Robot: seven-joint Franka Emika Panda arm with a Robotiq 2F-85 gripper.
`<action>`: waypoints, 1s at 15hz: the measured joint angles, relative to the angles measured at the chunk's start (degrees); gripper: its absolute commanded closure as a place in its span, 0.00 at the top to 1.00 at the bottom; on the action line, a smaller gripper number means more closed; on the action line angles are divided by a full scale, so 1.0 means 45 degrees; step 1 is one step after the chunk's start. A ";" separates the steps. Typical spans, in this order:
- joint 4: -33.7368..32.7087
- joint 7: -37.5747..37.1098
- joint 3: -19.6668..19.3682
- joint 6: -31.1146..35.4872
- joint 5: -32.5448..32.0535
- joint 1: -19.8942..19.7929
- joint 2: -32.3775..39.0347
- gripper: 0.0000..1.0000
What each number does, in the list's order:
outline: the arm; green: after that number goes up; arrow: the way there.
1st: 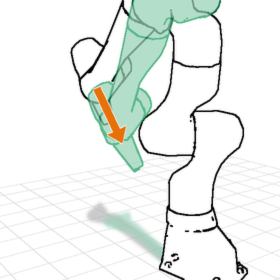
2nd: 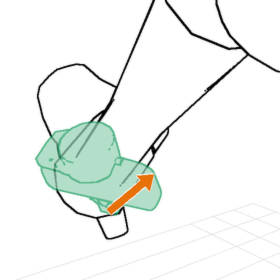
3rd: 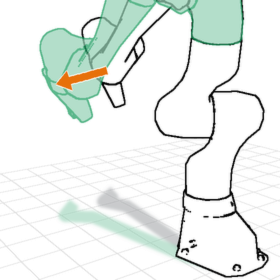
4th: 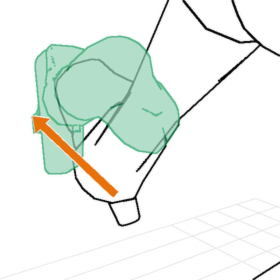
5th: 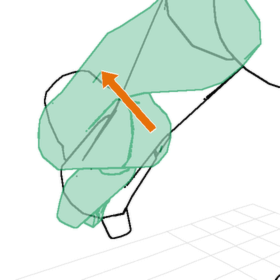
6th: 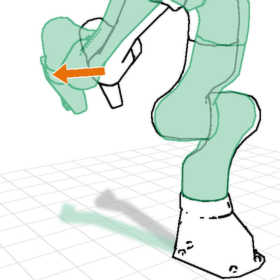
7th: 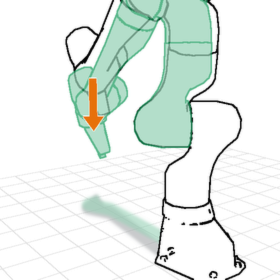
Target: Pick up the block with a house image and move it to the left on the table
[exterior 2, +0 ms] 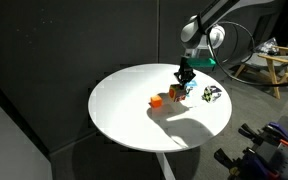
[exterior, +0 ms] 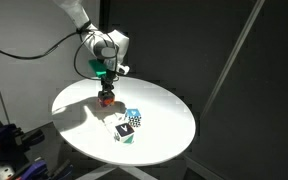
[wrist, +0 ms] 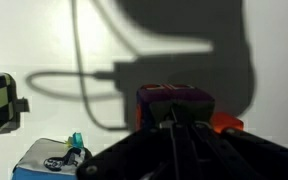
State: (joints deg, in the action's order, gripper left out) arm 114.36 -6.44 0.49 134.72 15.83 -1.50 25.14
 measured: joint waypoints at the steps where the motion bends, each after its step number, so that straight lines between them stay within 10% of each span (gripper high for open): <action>1: 0.0085 -0.0235 -0.0022 0.0073 0.0002 0.0000 -0.0113 0.00; 15: 0.2352 -0.3196 -0.0243 0.0550 -0.0002 0.0719 -0.1792 0.00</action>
State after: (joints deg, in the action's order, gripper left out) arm 124.95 -20.82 -0.60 137.19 15.82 1.74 17.08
